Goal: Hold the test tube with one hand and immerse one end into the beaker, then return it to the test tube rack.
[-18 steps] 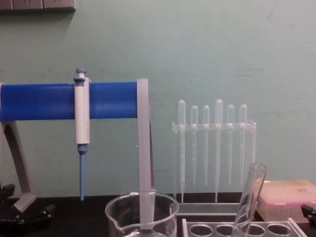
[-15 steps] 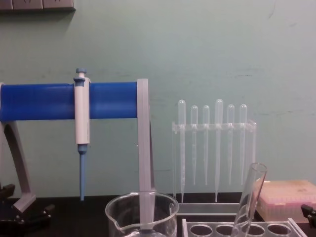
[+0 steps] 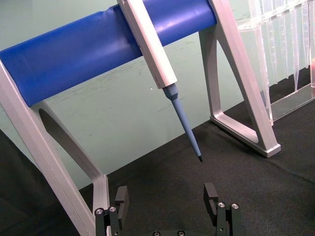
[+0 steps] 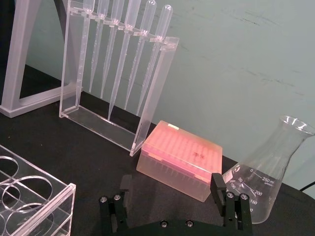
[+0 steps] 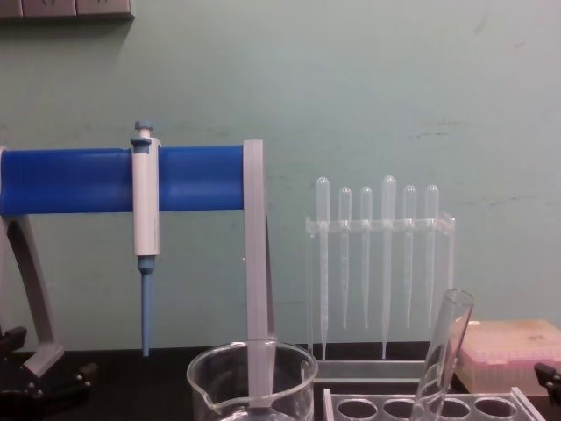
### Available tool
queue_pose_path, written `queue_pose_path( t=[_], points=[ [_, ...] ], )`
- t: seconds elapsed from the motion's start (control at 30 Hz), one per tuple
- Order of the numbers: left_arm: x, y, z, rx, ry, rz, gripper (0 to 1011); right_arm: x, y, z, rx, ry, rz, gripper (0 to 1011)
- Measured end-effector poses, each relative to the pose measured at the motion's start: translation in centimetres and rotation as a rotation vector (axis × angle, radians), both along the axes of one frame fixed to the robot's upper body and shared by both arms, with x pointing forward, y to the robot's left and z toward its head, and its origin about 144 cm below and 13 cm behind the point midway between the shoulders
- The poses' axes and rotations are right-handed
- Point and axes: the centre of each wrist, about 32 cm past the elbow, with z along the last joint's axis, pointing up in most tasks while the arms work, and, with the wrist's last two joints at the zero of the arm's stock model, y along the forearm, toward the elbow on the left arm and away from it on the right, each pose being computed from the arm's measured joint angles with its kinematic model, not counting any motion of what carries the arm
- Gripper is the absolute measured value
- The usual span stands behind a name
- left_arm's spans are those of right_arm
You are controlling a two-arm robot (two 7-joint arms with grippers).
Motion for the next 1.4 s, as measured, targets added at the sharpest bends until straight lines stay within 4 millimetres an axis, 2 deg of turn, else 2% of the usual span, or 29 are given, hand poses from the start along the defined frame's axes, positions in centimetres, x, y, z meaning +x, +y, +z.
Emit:
queue_pose_path(
  t=[0.57,0.83,0.93,1.1,1.4],
  points=[
    [0.0,0.0,0.0,0.0,0.0,0.0,1000,0.0,0.0,0.1,0.001,-0.001,0.002,1003],
    [0.0,0.0,0.0,0.0,0.0,0.0,1000,0.4,-0.8,2.5,0.058,-0.038,0.03,1003],
    [0.0,0.0,0.0,0.0,0.0,0.0,1000,0.0,-1.5,4.0,0.104,-0.043,0.061,1003],
    [0.0,0.0,0.0,0.0,0.0,0.0,1000,-0.9,-2.9,5.0,0.141,-0.014,0.136,1003],
    [0.0,0.0,0.0,0.0,0.0,0.0,1000,-3.4,-6.7,4.9,0.186,0.051,0.376,1003]
  ],
)
